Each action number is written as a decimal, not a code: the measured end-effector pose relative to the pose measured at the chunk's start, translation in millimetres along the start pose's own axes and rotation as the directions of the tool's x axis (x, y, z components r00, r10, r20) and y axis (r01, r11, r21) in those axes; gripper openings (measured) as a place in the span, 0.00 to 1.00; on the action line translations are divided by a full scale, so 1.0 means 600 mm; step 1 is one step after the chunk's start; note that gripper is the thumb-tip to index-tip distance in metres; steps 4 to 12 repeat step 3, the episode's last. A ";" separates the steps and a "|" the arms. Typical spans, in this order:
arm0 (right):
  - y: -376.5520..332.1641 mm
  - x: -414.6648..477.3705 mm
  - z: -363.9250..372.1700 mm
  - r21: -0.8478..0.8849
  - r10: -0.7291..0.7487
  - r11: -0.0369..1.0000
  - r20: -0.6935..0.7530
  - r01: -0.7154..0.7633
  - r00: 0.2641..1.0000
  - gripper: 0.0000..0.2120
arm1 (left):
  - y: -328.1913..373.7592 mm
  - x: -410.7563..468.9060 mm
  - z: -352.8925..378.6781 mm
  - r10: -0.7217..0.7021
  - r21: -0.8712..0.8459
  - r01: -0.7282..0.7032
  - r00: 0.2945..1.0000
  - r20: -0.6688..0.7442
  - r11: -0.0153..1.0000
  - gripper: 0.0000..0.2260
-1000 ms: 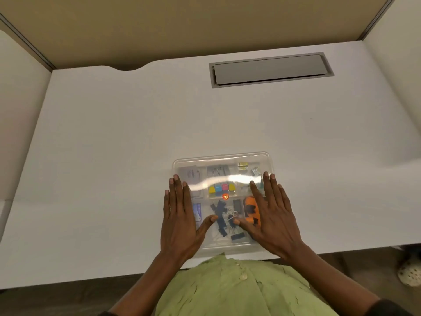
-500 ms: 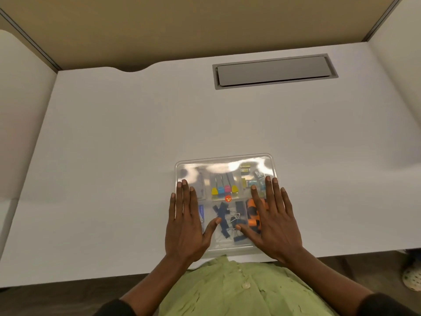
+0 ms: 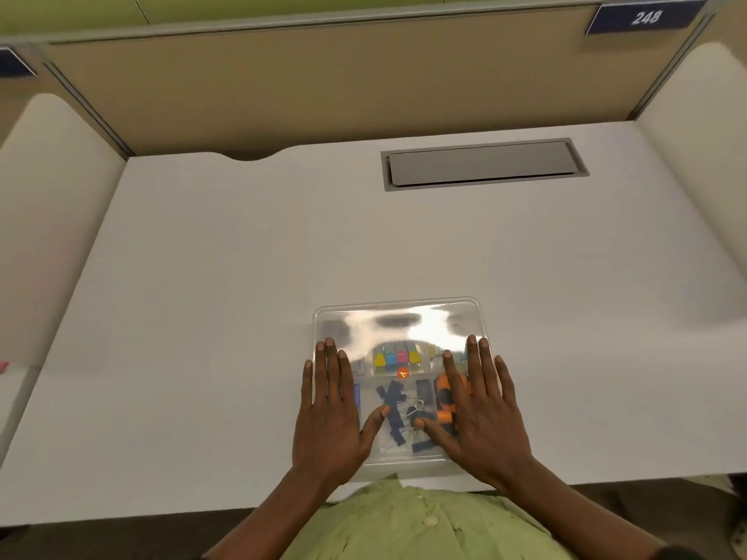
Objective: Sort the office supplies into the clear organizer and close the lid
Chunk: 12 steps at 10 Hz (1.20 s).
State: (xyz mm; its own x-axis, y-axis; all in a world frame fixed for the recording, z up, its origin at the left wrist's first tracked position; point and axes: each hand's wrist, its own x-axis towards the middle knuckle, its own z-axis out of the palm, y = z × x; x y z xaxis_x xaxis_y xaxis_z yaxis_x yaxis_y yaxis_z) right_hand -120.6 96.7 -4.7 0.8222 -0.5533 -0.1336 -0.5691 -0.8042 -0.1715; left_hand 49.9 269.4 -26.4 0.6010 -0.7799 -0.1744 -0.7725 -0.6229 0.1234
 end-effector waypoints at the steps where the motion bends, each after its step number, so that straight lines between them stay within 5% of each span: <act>1: 0.000 0.013 -0.009 -0.026 0.048 0.999 0.024 -0.047 0.999 0.49 | -0.001 0.008 -0.005 0.009 0.015 -0.010 0.999 0.044 1.000 0.45; 3: 0.006 0.071 -0.046 0.096 0.099 0.991 -0.089 -0.091 0.991 0.37 | 0.010 0.044 -0.063 -0.015 0.107 -0.002 0.989 0.150 0.994 0.45; 12: 0.006 0.071 -0.046 0.096 0.099 0.991 -0.089 -0.091 0.991 0.37 | 0.010 0.044 -0.063 -0.015 0.107 -0.002 0.989 0.150 0.994 0.45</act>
